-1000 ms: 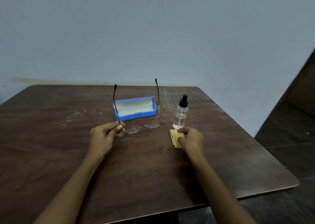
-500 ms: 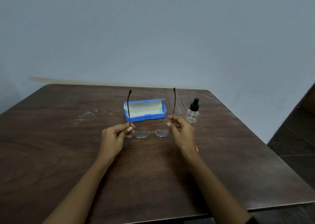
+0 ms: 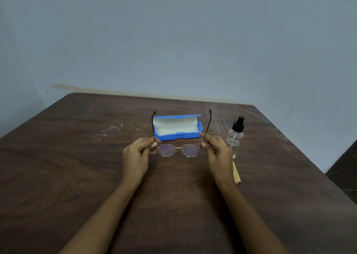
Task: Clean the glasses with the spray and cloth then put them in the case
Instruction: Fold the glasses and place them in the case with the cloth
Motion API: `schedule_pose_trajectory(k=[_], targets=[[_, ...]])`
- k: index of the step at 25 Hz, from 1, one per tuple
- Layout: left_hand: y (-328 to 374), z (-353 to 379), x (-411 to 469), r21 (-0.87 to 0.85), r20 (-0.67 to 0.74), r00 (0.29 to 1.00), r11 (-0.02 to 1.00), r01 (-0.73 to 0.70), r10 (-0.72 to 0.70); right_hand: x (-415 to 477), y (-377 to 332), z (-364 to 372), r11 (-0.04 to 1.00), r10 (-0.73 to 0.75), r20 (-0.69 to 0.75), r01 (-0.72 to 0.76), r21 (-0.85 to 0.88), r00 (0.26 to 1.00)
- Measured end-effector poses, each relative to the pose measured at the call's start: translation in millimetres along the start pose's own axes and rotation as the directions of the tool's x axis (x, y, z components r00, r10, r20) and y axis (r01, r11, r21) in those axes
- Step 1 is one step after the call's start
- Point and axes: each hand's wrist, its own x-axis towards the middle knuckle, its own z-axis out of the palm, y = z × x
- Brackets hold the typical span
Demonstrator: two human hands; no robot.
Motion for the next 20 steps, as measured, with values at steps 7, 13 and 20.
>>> schedule_pose_trajectory(k=[7,13,20], targets=[[-2.4,0.7,0.5,0.037,0.014,1.000,0.999,-0.028,0.028,-6.2,-1.4,1.0,0.973,-0.138,0.101,0.154,-0.171,0.985],[-2.5,0.5,-1.1,0.054,0.017,0.999,0.998,-0.039,0.038,-9.7,0.1,3.1,0.952,-0.113,0.183,0.159,-0.261,0.977],[-1.5,-0.6,-1.3,0.090,0.005,0.998,0.994,-0.058,0.057,-9.8,1.7,3.5,0.961,-0.068,0.163,0.109,-0.255,0.984]])
